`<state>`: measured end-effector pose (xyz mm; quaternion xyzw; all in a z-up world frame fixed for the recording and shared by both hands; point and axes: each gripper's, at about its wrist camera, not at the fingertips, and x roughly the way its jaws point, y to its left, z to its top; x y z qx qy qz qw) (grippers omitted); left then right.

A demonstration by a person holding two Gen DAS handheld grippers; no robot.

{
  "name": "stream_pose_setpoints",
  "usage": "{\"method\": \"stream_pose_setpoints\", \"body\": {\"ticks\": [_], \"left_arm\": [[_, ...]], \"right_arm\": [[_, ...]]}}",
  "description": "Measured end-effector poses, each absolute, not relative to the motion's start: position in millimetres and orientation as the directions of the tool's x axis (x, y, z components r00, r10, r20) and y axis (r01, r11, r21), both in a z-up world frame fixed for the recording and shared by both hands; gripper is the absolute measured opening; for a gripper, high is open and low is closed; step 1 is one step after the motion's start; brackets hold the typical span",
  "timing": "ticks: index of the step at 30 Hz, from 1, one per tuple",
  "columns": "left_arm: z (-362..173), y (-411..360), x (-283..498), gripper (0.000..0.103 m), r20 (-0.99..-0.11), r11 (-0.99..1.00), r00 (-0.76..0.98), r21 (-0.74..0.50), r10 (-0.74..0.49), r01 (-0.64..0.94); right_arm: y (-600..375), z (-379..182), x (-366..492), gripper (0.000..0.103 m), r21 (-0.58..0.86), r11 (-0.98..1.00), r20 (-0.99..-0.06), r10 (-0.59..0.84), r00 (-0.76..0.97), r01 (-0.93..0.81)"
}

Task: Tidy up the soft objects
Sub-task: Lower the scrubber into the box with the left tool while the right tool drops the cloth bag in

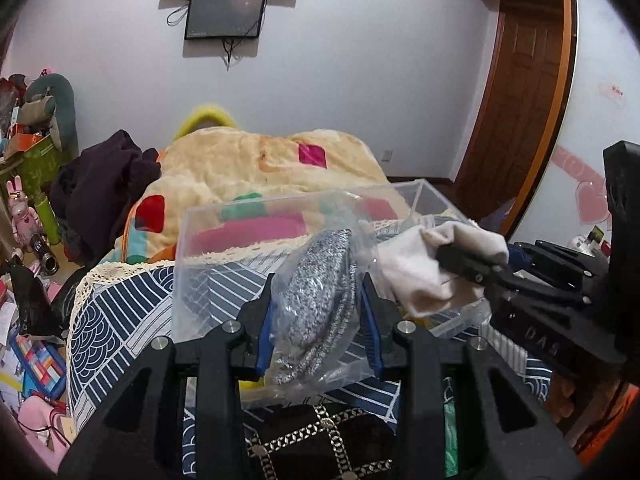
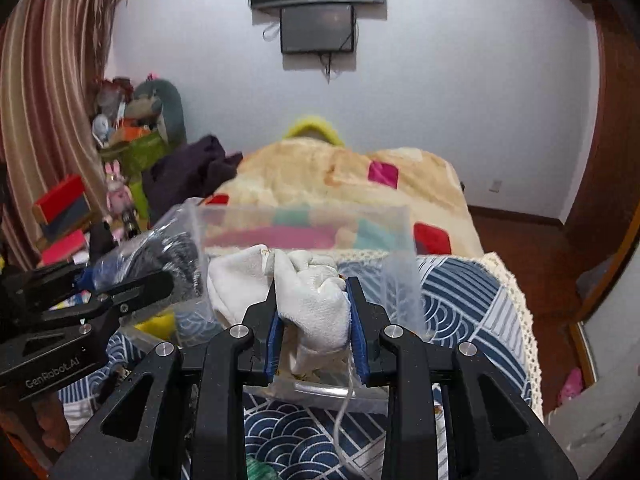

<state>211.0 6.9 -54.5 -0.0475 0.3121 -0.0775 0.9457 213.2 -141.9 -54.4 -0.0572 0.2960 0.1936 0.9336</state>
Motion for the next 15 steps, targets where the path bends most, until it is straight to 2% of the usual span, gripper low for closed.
{"method": "stream_pose_setpoints", "body": {"ticks": [8, 11, 15], "left_arm": [[-71.7, 6.0, 223.5, 0.039, -0.639, 0.986, 0.752, -0.125, -0.166, 0.111], [-73.6, 5.5, 221.1, 0.048, -0.647, 0.984, 0.741, -0.135, -0.179, 0.120], [-69.6, 3.8, 213.2, 0.058, -0.635, 0.985, 0.753, -0.120, -0.173, 0.125]], "right_arm": [[-144.7, -61.7, 215.4, 0.031, 0.000, 0.913, -0.614, 0.322, 0.720, -0.408], [-148.6, -58.9, 212.4, 0.035, 0.015, 0.907, -0.613, 0.341, 0.713, -0.421], [-152.0, -54.6, 206.9, 0.046, 0.010, 0.905, -0.594, 0.348, 0.725, -0.426]]}}
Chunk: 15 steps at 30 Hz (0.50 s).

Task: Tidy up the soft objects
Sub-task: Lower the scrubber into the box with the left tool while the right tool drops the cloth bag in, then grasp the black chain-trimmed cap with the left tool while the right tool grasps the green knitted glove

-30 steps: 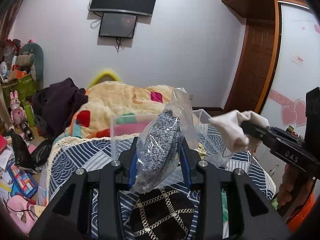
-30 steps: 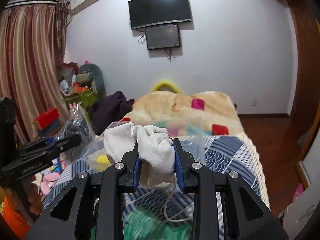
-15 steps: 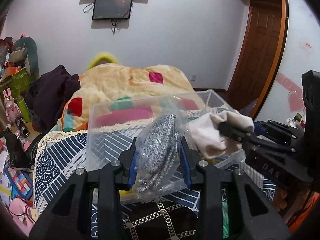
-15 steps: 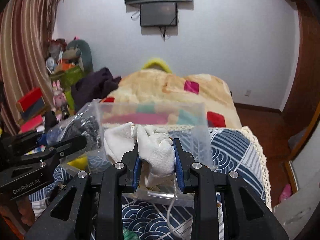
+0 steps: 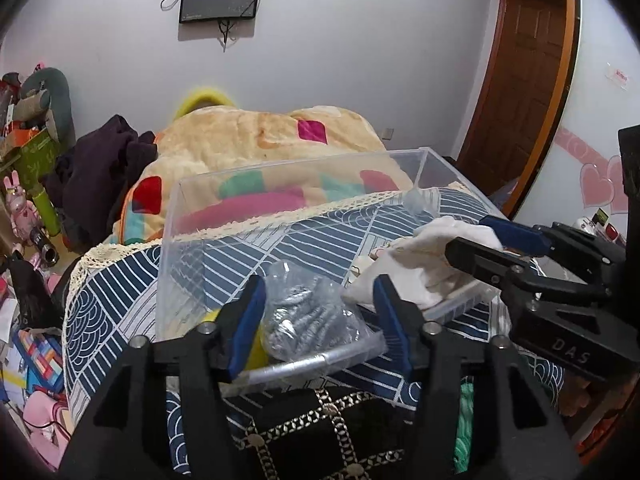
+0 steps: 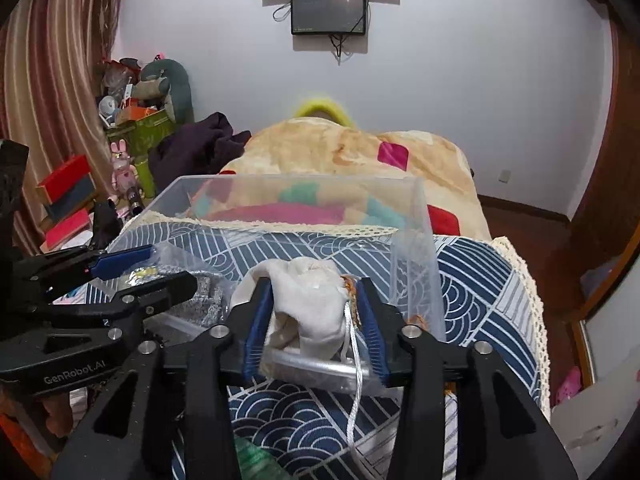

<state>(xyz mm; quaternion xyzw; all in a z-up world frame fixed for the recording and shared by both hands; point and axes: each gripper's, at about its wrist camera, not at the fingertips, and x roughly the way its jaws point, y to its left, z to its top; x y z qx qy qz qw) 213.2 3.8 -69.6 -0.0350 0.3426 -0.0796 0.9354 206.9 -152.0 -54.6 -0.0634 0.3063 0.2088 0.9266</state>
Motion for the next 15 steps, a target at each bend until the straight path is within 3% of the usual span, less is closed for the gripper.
{"method": "stream_pose_setpoints", "body": {"ticks": [8, 12, 15], "left_arm": [[-47.9, 6.7, 188.2, 0.063, -0.592, 0.983, 0.785, -0.120, -0.181, 0.136], [-35.2, 11.4, 169.9, 0.073, -0.556, 0.984, 0.813, -0.118, -0.175, 0.132], [-28.5, 15.5, 157.6, 0.074, -0.538, 0.983, 0.823, -0.124, -0.182, 0.136]], "right_arm": [[-165.1, -36.8, 189.3, 0.069, 0.051, 0.903, -0.541, 0.385, 0.748, -0.428], [-173.7, -25.2, 174.8, 0.080, 0.070, 0.899, -0.503, 0.407, 0.763, -0.433], [-176.4, -20.6, 162.6, 0.082, 0.054, 0.900, -0.480, 0.403, 0.779, -0.432]]}}
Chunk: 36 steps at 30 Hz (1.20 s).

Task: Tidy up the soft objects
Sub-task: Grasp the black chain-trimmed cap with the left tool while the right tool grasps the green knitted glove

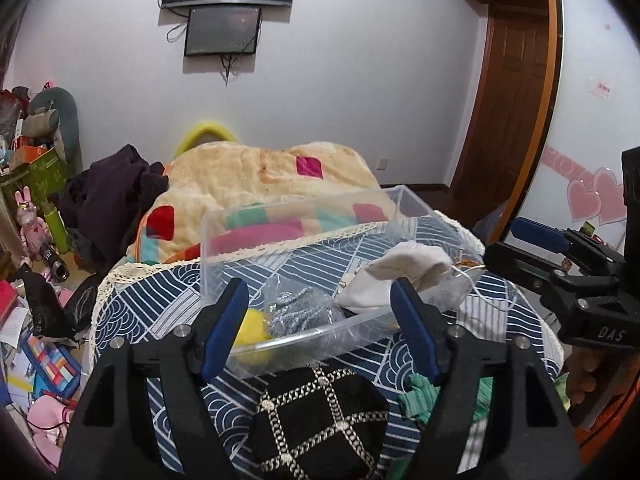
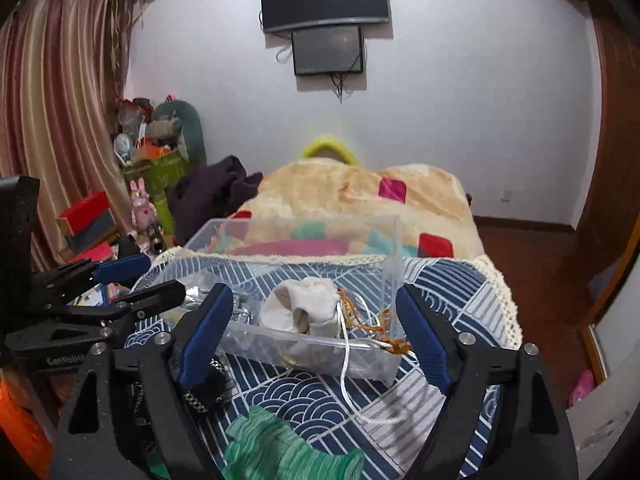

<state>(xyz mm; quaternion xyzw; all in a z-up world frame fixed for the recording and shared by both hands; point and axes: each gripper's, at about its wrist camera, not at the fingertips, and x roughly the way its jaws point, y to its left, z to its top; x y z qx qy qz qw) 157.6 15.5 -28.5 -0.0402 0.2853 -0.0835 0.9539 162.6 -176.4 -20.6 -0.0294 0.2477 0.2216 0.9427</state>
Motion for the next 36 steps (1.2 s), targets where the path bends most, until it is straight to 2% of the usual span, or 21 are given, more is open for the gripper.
{"method": "stream_pose_setpoints", "body": {"ticks": [2, 5, 8, 17, 23, 25, 27, 28, 29, 31, 34, 36], "left_arm": [[-26.7, 18.1, 148.3, 0.081, -0.533, 0.982, 0.825, -0.127, -0.187, 0.140], [-29.2, 22.0, 134.1, 0.094, -0.526, 0.984, 0.832, -0.127, -0.176, 0.128], [-38.6, 22.7, 120.8, 0.096, -0.539, 0.985, 0.825, -0.118, -0.171, 0.127], [-95.6, 12.4, 113.1, 0.096, -0.680, 0.980, 0.706, -0.143, -0.199, 0.138], [-121.6, 17.6, 115.0, 0.096, -0.728, 0.980, 0.657, -0.166, -0.197, 0.110], [-127.2, 21.4, 115.7, 0.096, -0.729, 0.977, 0.652, -0.191, -0.208, 0.098], [-130.7, 25.7, 116.1, 0.095, -0.720, 0.966, 0.649, -0.238, -0.245, 0.100], [-132.2, 26.8, 116.2, 0.093, -0.714, 0.960, 0.648, -0.262, -0.264, 0.103], [-132.9, 27.1, 115.9, 0.087, -0.709, 0.955, 0.649, -0.276, -0.277, 0.107], [-133.7, 24.5, 115.7, 0.081, -0.708, 0.956, 0.650, -0.268, -0.278, 0.117], [-133.0, 20.0, 113.8, 0.069, -0.702, 0.961, 0.661, -0.243, -0.267, 0.130], [-131.6, 17.3, 111.6, 0.059, -0.698, 0.962, 0.666, -0.235, -0.264, 0.137]], "right_arm": [[-177.7, -19.9, 155.6, 0.083, 0.046, 0.897, -0.472, 0.408, 0.781, -0.441], [-181.0, -25.4, 145.4, 0.090, 0.044, 0.893, -0.468, 0.414, 0.781, -0.448], [-182.2, -37.1, 140.1, 0.096, 0.044, 0.891, -0.488, 0.414, 0.768, -0.452], [-177.0, -89.6, 134.2, 0.096, 0.045, 0.887, -0.623, 0.384, 0.681, -0.459], [-174.2, -116.3, 136.7, 0.095, 0.051, 0.887, -0.685, 0.365, 0.630, -0.458], [-173.0, -122.5, 136.1, 0.087, 0.047, 0.888, -0.698, 0.357, 0.621, -0.457], [-172.7, -123.3, 134.2, 0.084, 0.038, 0.889, -0.693, 0.353, 0.629, -0.457], [-173.1, -121.2, 132.6, 0.075, 0.036, 0.890, -0.685, 0.353, 0.637, -0.455], [-172.9, -120.3, 131.9, 0.071, 0.033, 0.890, -0.682, 0.353, 0.640, -0.455], [-172.3, -118.5, 128.1, 0.063, 0.020, 0.891, -0.671, 0.349, 0.654, -0.454], [-172.1, -116.5, 126.3, 0.039, 0.034, 0.882, -0.663, 0.372, 0.650, -0.470], [-172.6, -115.6, 125.6, 0.031, 0.036, 0.880, -0.656, 0.379, 0.653, -0.474]]}}
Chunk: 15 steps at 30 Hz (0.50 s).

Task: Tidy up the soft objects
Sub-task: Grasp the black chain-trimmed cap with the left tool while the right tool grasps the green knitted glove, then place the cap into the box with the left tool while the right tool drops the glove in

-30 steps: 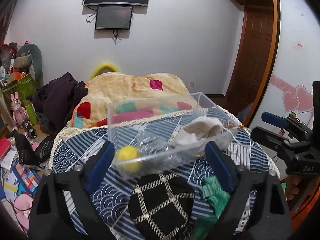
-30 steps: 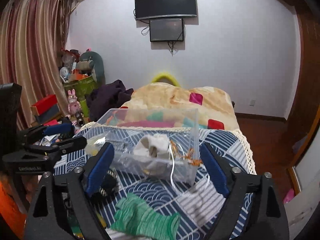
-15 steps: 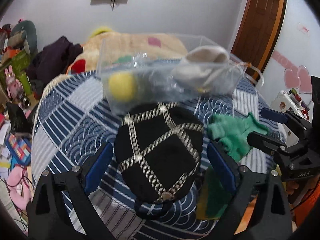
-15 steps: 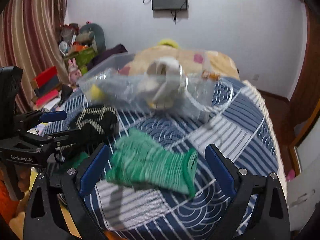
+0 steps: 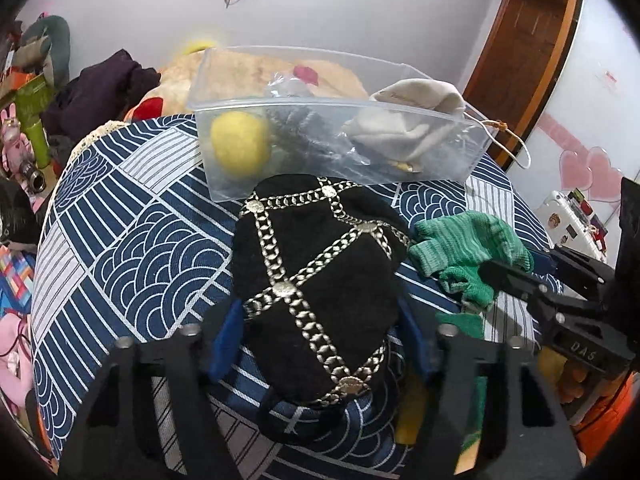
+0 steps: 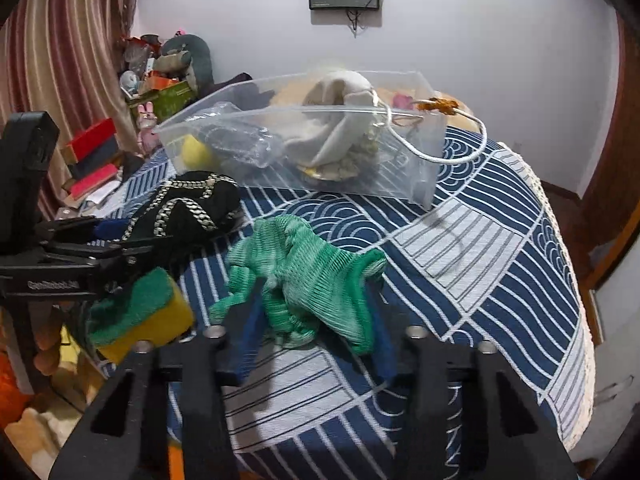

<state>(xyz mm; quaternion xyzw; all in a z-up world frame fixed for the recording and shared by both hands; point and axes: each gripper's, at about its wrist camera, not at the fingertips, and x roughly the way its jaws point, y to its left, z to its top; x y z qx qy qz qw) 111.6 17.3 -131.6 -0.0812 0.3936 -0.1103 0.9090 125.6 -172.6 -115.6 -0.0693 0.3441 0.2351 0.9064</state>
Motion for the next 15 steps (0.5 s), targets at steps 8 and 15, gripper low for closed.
{"method": "stream_pose_setpoints", "body": {"ticks": [8, 15], "left_arm": [[-119.6, 18.7, 97.5, 0.040, -0.672, 0.968, 0.698, -0.205, -0.248, 0.146], [-97.1, 28.2, 78.7, 0.037, -0.617, 0.973, 0.755, -0.194, -0.223, 0.128]], "right_arm": [[-184.0, -104.1, 120.6, 0.024, 0.062, 0.877, -0.616, 0.410, 0.673, -0.477], [-195.8, -80.8, 113.4, 0.024, 0.075, 0.884, -0.554, 0.422, 0.717, -0.462]]}}
